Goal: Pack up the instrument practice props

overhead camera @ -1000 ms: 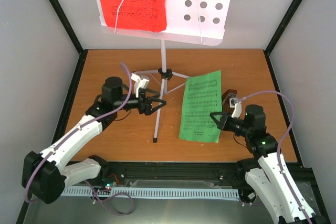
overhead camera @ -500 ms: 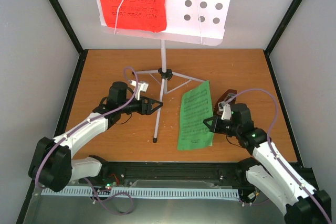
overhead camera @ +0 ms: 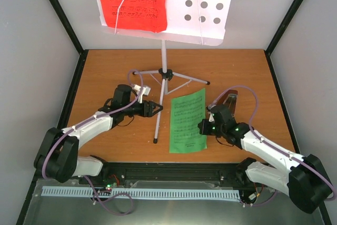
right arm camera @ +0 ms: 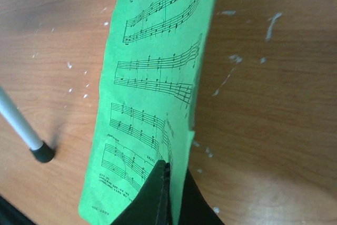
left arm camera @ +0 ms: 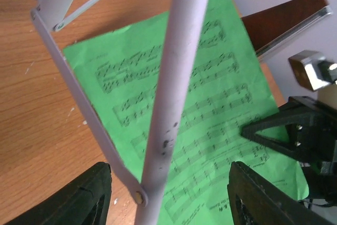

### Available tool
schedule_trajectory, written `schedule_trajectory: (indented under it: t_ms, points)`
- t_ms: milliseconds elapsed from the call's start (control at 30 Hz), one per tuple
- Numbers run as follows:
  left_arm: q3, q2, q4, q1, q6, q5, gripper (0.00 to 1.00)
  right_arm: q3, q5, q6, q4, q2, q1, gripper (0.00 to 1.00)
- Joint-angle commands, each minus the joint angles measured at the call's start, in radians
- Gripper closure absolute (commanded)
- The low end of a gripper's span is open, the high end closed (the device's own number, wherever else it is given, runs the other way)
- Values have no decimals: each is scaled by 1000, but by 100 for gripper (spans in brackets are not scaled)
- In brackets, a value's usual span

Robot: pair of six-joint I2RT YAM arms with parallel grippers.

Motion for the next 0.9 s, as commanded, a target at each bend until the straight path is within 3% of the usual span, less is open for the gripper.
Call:
schedule_trajectory:
  t_ms: [0, 400, 600, 867]
  points:
    - [-33, 24, 60, 6, -30, 4, 40, 42, 143, 5, 5, 1, 15, 97]
    - [-72, 107, 165, 3, -75, 96, 63, 69, 257, -12, -114, -165, 15, 42]
    - [-74, 137, 198, -14, -94, 108, 82, 90, 301, -20, -163, -238, 15, 27]
    - [-34, 206, 252, -97, -136, 106, 88, 99, 330, -22, -184, -271, 15, 21]
